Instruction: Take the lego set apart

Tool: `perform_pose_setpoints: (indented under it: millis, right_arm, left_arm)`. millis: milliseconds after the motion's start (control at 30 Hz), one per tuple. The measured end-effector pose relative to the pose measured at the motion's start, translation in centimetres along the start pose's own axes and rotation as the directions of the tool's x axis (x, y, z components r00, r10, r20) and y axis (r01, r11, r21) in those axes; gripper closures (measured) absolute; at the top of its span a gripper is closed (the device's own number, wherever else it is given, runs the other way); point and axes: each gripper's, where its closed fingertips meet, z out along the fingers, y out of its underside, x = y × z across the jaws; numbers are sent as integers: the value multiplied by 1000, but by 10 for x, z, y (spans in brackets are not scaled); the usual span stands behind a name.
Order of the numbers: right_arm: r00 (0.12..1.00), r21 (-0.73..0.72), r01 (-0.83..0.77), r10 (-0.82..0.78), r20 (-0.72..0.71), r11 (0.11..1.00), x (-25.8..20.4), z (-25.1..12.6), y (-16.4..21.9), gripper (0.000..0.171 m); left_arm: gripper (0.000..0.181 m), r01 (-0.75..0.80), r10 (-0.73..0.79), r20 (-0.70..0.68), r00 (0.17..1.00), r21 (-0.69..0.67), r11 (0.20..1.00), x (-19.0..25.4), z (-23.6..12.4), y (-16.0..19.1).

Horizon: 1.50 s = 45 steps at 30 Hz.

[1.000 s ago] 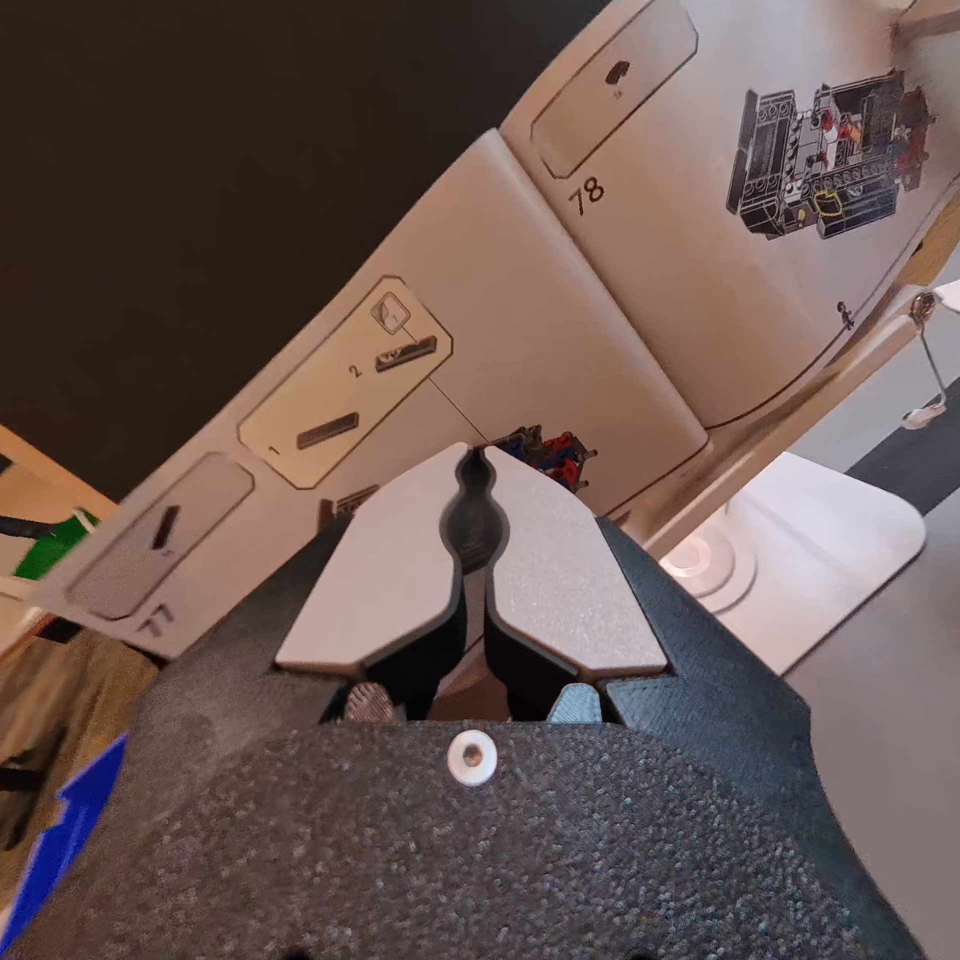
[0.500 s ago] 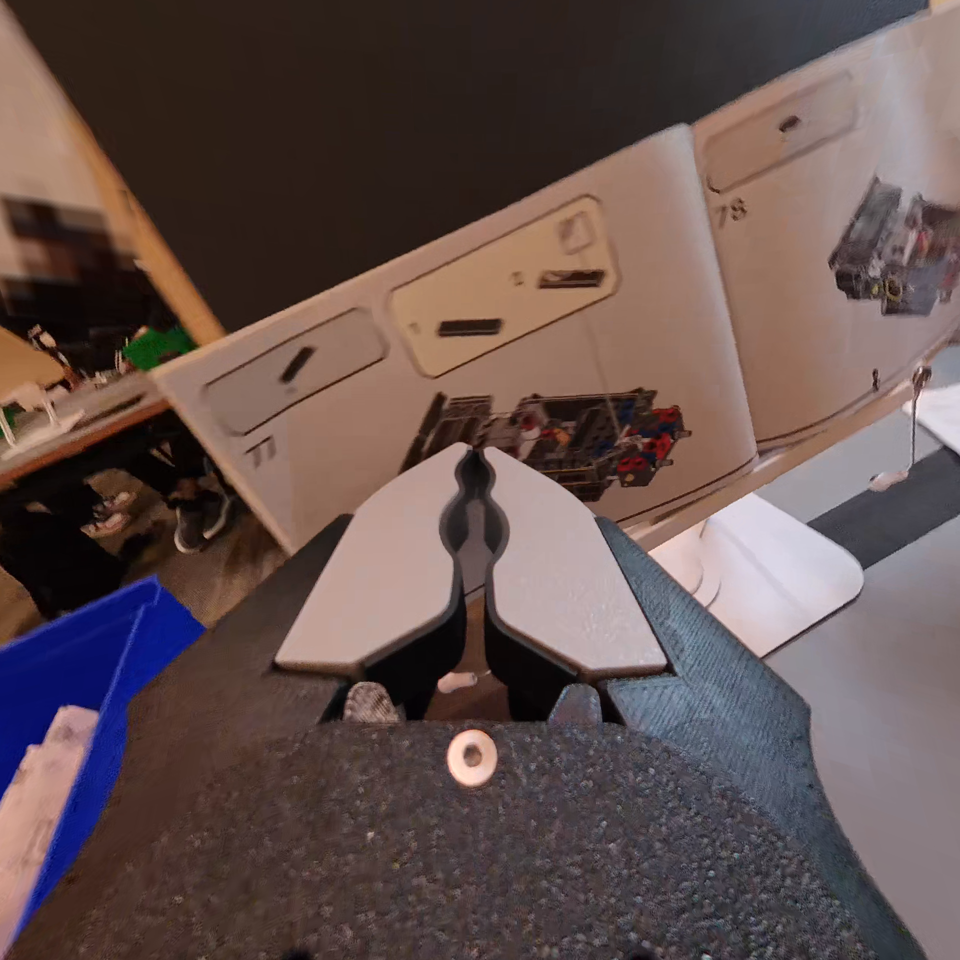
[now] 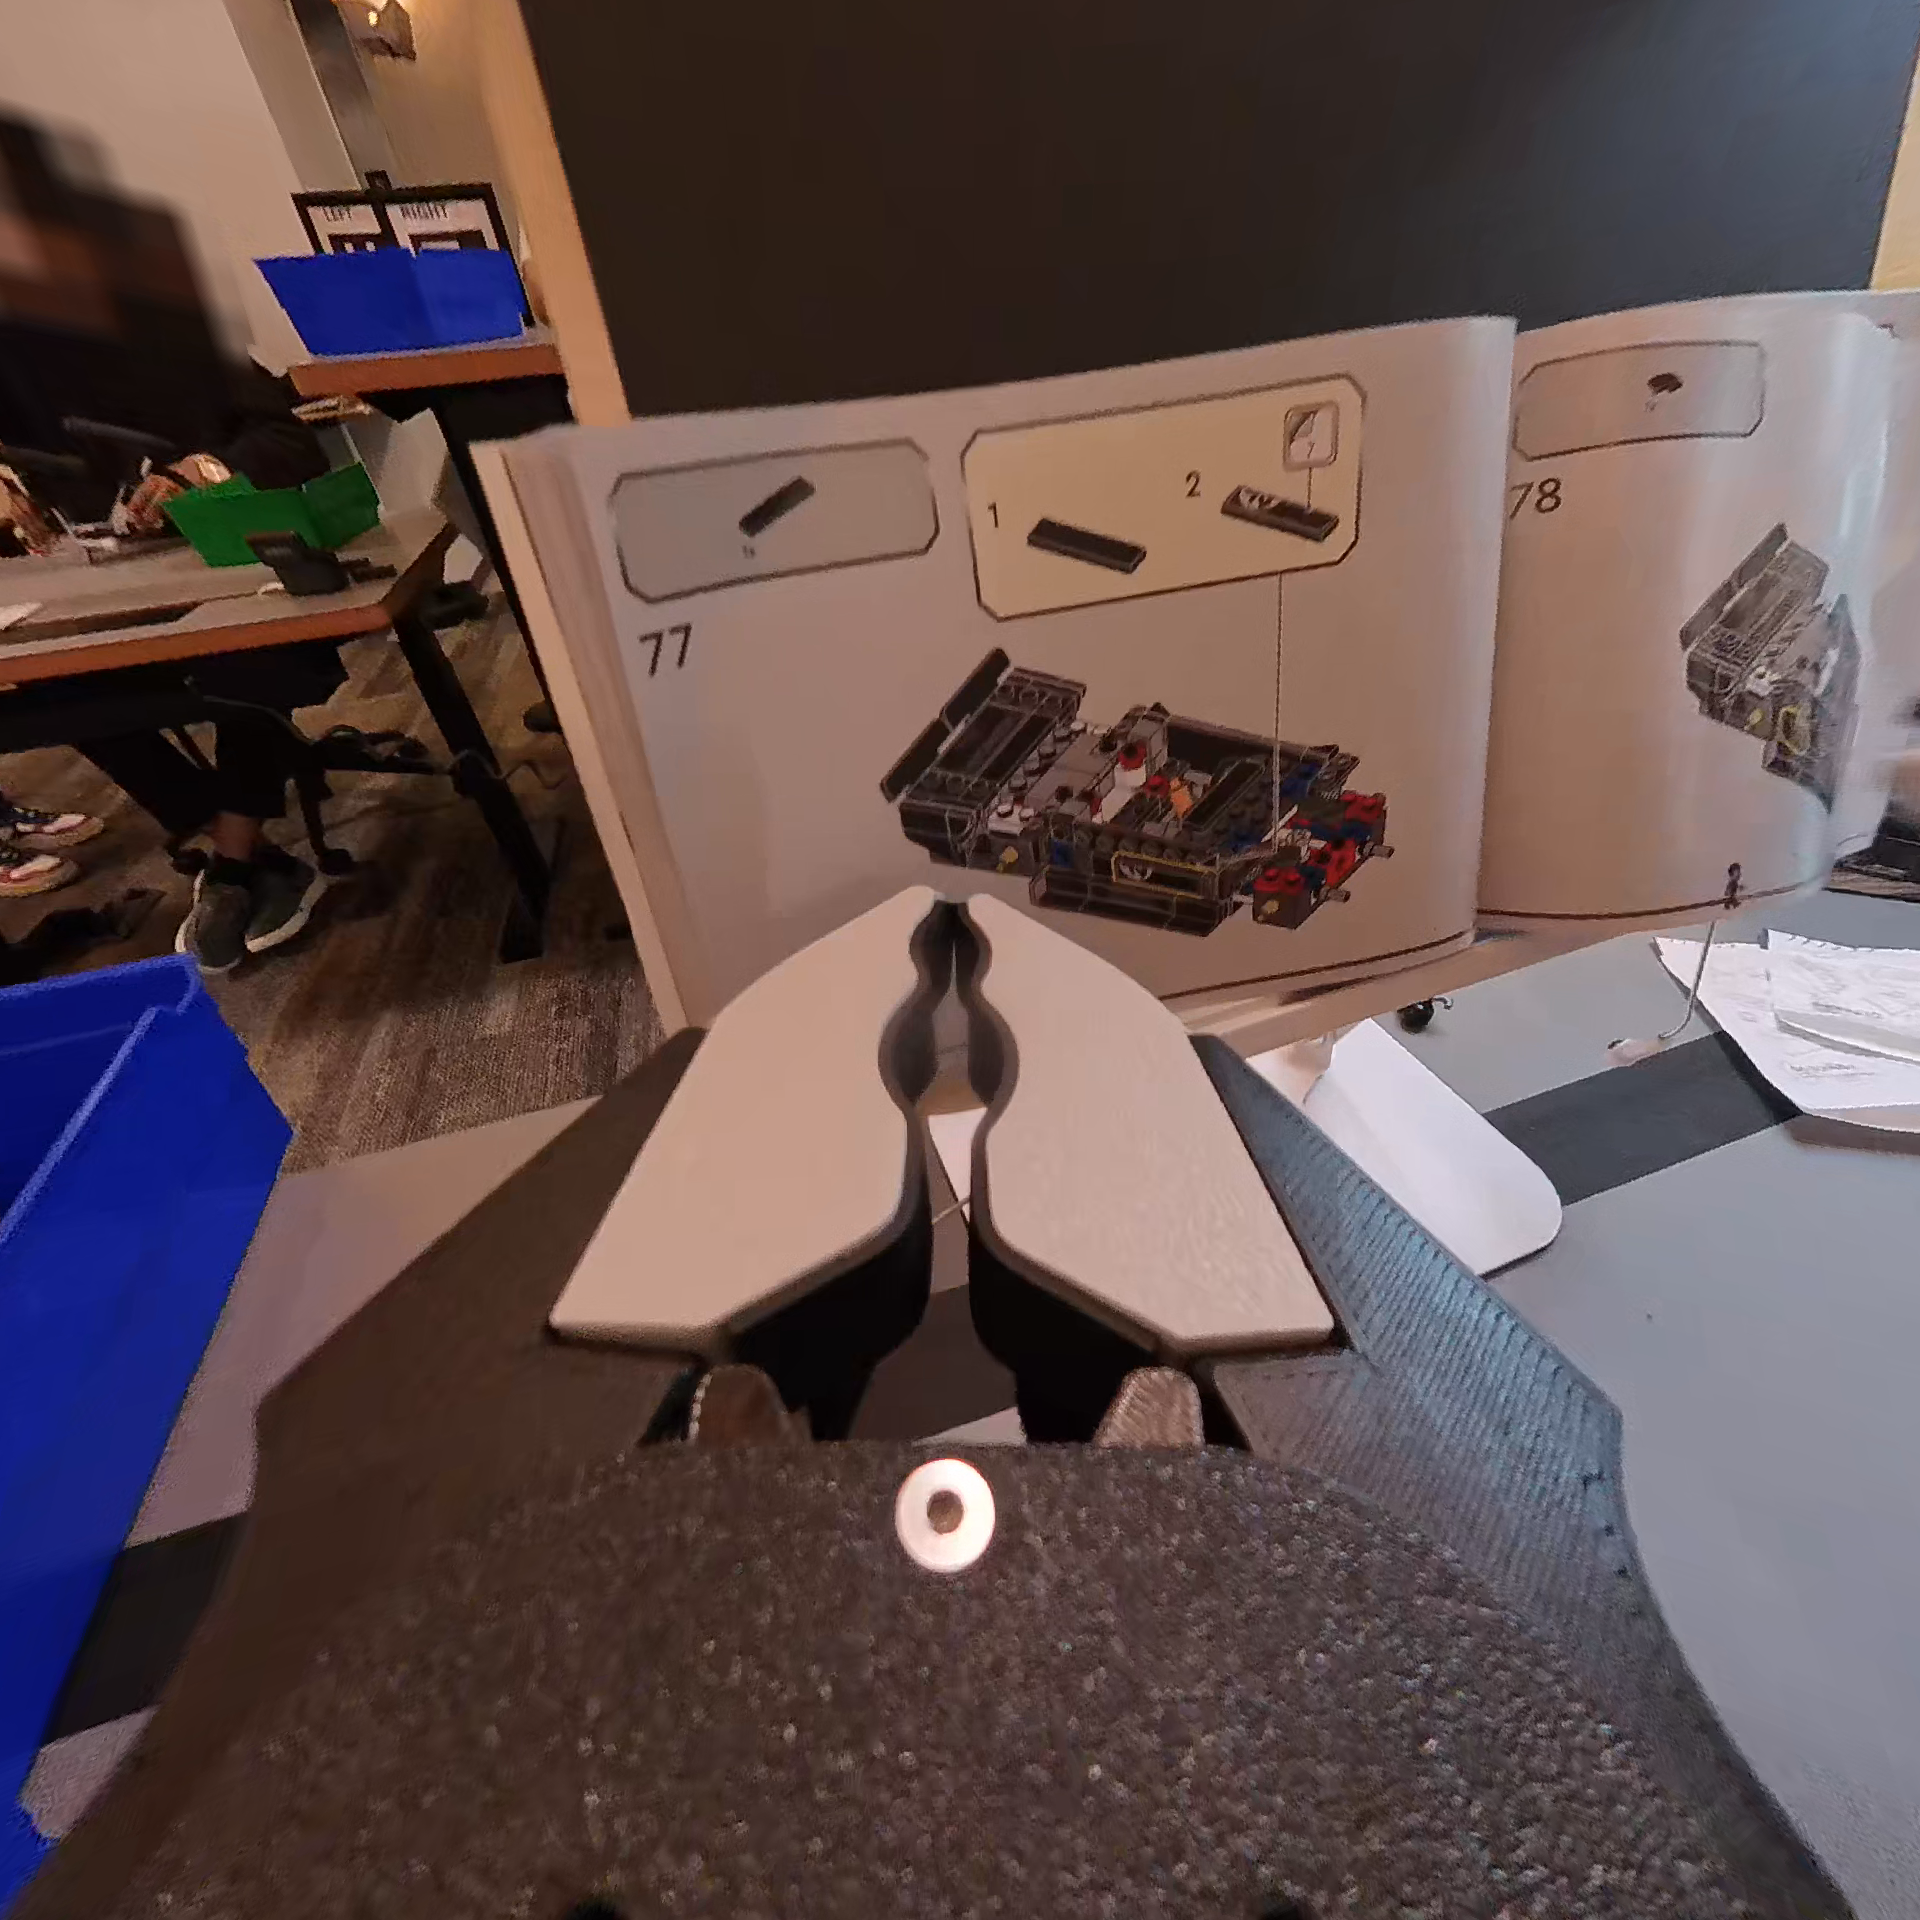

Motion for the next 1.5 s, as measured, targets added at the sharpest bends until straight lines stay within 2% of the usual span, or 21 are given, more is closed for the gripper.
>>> perform_pose_setpoints:
  millis: [67, 167, 200, 300, 367, 533, 667, 767, 900, 967, 1000, 1067, 1133, 1333, 1433, 1500]
  right_arm:
    - [1000, -96, 24, -22, 20, 995, -3, 26, 22, 158]
    - [1000, -191, 23, -26, -15, 981, 11, 45, 47, 157]
    - [1000, -199, 3, -6, -13, 980, 14, 48, 52, 157]
    - [999, -181, -25, 28, 17, 983, 14, 49, 55, 152]
    - [997, -158, -54, 63, 52, 986, 9, 48, 53, 145]
    - [985, -132, -130, 144, 96, 983, 5, 46, 47, 138]
    - [985, -109, -131, 142, 101, 985, -2, 44, 36, 137]
    - [992, -111, -116, 121, 43, 987, -5, 48, 27, 130]
    - [994, -135, -64, 52, -93, 989, -10, 65, 14, 100]
    - [986, -156, -29, 3, -168, 987, -7, 75, 15, 94]
    - [980, -152, -16, -15, -200, 988, -4, 77, 16, 97]
    - [971, -126, 4, -34, -238, 992, 4, 76, 15, 117]
    - [976, -84, -20, 1, -219, 996, 7, 72, 13, 129]
    - [985, 6, -172, 172, 12, 985, 9, 62, 12, 143]
    - [954, 14, -283, 280, 110, 959, 12, 58, 16, 152]
    - [945, 12, -301, 296, 142, 954, 12, 56, 18, 153]
  left_arm:
    - [181, 18, -18, 5, 1000, -16, 1000, -3, -1, 6]
    - [181, 39, -38, 21, 999, -22, 999, -12, -3, 9]
    - [172, 42, -41, 29, 999, -32, 999, -15, -3, 11]
    - [149, 64, -61, 48, 997, -52, 997, -26, -1, 16]
    - [142, 88, -87, 23, 996, -59, 994, -24, 0, 19]
    - [141, 63, -64, -14, 998, -62, 996, -16, 0, 20]
    - [147, 65, -67, -28, 997, -74, 995, -14, 1, 22]
    - [148, 69, -72, -33, 997, -78, 995, -12, 2, 24]
    - [148, 75, -78, -37, 996, -73, 994, -8, 2, 23]
    - [148, 67, -70, -39, 997, -74, 995, -7, 0, 22]
    - [148, 61, -64, -38, 997, -72, 996, -8, -2, 21]
    - [148, 45, -48, -37, 998, -62, 997, -10, -8, 17]
    - [149, 33, -34, -34, 999, -46, 998, -14, -14, 13]
    - [142, 12, -11, -122, 992, 13, 1000, 1, -13, -5]
    - [139, -29, 24, -181, 983, -26, 999, 18, -3, -7]
    - [136, -36, 22, -240, 971, -55, 998, 30, 3, -7]
